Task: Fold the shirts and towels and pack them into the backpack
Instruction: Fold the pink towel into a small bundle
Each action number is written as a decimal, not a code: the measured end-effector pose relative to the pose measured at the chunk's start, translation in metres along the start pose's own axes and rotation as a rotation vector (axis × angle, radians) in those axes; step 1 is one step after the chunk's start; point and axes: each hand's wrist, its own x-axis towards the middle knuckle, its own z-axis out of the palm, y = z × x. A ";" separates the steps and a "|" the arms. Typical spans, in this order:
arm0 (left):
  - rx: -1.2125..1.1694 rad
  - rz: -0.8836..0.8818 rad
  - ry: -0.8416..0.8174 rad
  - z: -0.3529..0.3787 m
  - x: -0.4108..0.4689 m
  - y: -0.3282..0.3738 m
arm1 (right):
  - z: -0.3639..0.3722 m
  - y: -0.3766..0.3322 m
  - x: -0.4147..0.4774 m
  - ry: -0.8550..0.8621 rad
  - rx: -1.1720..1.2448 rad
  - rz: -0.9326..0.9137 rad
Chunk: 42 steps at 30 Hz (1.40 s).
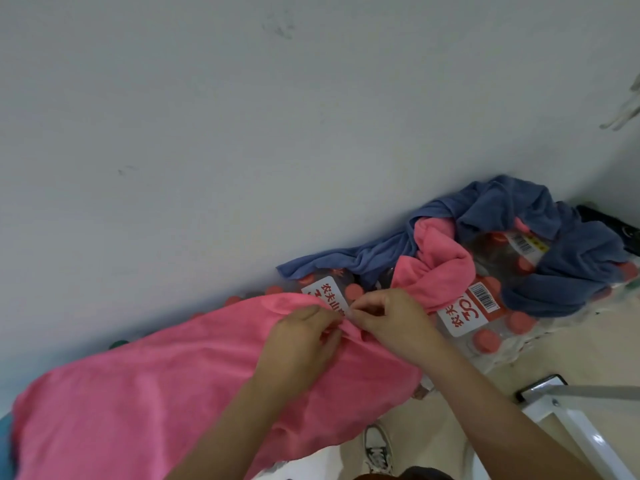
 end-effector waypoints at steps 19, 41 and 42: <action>-0.184 -0.532 0.251 -0.028 0.032 -0.046 | -0.017 -0.008 0.030 0.434 -0.235 -0.207; 0.371 -0.171 -0.227 0.027 0.038 -0.034 | -0.033 0.014 -0.050 0.501 -0.160 -0.012; 0.379 -0.175 -0.211 0.026 0.038 -0.029 | -0.030 0.022 -0.066 0.481 -0.106 0.072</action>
